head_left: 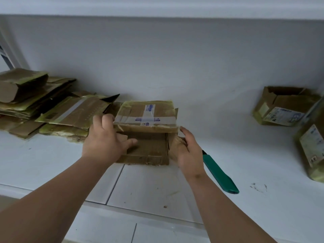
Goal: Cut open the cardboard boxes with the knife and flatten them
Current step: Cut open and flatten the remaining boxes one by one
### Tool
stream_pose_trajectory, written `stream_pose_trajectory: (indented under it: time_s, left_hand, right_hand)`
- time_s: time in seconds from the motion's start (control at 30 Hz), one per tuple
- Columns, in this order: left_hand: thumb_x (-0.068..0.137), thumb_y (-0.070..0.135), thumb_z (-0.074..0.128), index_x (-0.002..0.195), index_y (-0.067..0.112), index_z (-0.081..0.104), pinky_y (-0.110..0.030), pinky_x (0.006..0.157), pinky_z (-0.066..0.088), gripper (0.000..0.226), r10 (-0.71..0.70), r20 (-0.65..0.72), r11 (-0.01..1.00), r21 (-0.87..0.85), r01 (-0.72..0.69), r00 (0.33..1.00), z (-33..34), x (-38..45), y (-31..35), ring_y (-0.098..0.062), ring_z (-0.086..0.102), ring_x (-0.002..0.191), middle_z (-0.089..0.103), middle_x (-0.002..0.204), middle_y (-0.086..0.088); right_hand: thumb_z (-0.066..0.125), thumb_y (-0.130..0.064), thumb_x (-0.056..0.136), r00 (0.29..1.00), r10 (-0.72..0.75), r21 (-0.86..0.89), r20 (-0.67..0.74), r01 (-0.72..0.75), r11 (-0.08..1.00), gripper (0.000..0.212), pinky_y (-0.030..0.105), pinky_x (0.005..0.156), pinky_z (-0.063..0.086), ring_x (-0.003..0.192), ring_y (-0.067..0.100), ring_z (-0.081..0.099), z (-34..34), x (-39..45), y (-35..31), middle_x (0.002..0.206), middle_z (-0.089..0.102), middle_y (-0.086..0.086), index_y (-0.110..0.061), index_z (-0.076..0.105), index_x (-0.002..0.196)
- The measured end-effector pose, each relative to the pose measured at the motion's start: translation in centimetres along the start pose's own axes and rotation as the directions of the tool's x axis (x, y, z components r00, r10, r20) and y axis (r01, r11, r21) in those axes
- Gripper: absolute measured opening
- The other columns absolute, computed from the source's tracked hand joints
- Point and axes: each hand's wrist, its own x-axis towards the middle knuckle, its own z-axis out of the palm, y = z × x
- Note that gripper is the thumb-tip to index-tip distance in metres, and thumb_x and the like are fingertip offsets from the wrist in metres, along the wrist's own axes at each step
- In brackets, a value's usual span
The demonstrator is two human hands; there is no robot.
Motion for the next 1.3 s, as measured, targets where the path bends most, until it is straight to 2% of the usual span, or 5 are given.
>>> stream_pose_trajectory:
  time_s: [0.23,0.67,0.8,1.07,1.3]
  left_hand:
    - [0.064,0.053,0.083,0.122,0.008,0.033,-0.039,0.067,0.050,0.089,-0.128,-0.155,0.991,-0.050,0.122,0.980,0.3,0.7,-0.6,-0.035,0.057,0.093,0.031,0.127,-0.015]
    - [0.085,0.007,0.061,0.128,0.017,0.035,-0.035,0.066,0.043,0.052,0.137,0.022,0.982,-0.135,-0.133,0.990,-0.9,2.2,-0.3,-0.023,0.054,0.074,0.047,0.126,-0.015]
    - [0.088,0.003,0.057,0.140,0.023,0.039,-0.023,0.057,0.037,0.059,0.281,0.066,0.958,-0.080,-0.275,0.958,-0.9,2.5,-0.1,-0.010,0.048,0.065,0.059,0.120,-0.012]
    - [0.076,-0.014,0.058,0.117,0.015,0.069,-0.032,0.082,0.050,0.052,0.602,0.013,0.798,0.002,-0.602,0.798,-1.5,3.0,-1.0,-0.030,0.067,0.098,0.068,0.117,-0.007]
    - [0.092,0.014,0.058,0.141,0.036,0.047,-0.025,0.110,0.032,0.054,0.523,0.441,0.786,0.079,-0.613,0.729,0.7,1.0,-1.7,-0.013,0.042,0.134,0.039,0.151,0.012]
  right_hand:
    - [0.043,-0.010,0.104,0.993,-0.072,0.152,0.090,0.058,0.987,0.047,0.017,0.110,0.036,0.127,-0.008,0.049,0.7,-0.6,-0.4,0.137,0.057,-0.022,-0.032,0.047,0.146]
    - [0.043,0.002,0.098,0.971,0.235,0.294,-0.035,-0.215,0.931,0.051,0.011,0.081,0.048,0.094,-0.007,0.064,-1.4,0.8,-1.7,0.106,0.065,-0.023,-0.042,0.065,0.112]
    - [0.046,-0.002,0.096,0.912,0.410,0.486,-0.025,-0.347,0.802,0.048,0.044,0.101,0.050,0.104,0.020,0.065,-1.7,1.0,-0.9,0.112,0.071,-0.006,-0.037,0.064,0.122]
    - [0.052,-0.042,0.100,0.844,0.484,0.679,0.230,-0.495,0.542,0.036,0.055,0.094,0.054,0.104,0.035,0.069,-2.0,0.4,-1.5,0.117,0.069,0.014,-0.019,0.058,0.127]
    - [0.043,0.011,0.097,0.772,0.610,0.502,0.180,-0.605,0.618,0.069,0.050,0.091,0.056,0.098,0.030,0.070,-1.9,0.3,-1.1,0.111,0.065,0.011,-0.025,0.027,0.153]
